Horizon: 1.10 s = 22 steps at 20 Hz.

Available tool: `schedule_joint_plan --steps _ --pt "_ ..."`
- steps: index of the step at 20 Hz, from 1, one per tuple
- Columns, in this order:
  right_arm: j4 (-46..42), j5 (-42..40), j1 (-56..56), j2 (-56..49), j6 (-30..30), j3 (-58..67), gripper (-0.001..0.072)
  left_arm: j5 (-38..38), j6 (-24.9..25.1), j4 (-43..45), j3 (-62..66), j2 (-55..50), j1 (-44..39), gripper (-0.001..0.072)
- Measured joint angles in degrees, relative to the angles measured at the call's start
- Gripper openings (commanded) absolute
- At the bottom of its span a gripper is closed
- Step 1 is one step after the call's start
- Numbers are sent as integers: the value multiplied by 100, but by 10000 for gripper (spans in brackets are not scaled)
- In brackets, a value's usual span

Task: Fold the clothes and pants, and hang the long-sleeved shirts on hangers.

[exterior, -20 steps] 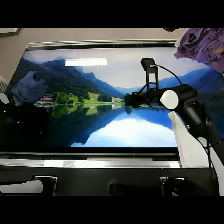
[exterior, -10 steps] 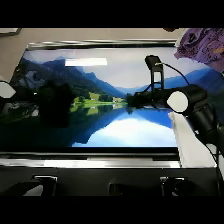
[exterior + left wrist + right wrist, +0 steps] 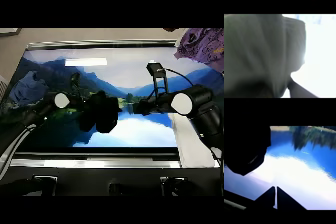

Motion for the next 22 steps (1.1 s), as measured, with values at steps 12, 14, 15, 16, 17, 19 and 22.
schedule_joint_plan --steps 12,14,15,16,17,19,22 --pt "1331 -658 -1851 -859 1781 2 254 -2129 815 -225 809 400 2544 577" --pt "2319 -614 -2389 -1344 1187 2 337 -2321 922 -225 841 435 2852 577" --pt "2806 -573 -2559 -1674 837 2 345 -2369 960 -225 855 455 2959 577" --pt "3226 -549 -2664 -2000 525 2 350 -2391 988 -229 863 461 3032 577" --pt "3681 -538 -2732 -2356 195 2 350 -2420 1008 -229 866 463 3084 577" --pt "4597 -588 -2776 -3005 -448 2 333 -2426 1034 -229 874 476 3156 577" --pt "5641 -835 -2671 -3698 -1172 2 333 -2430 1054 -225 879 479 3202 577"
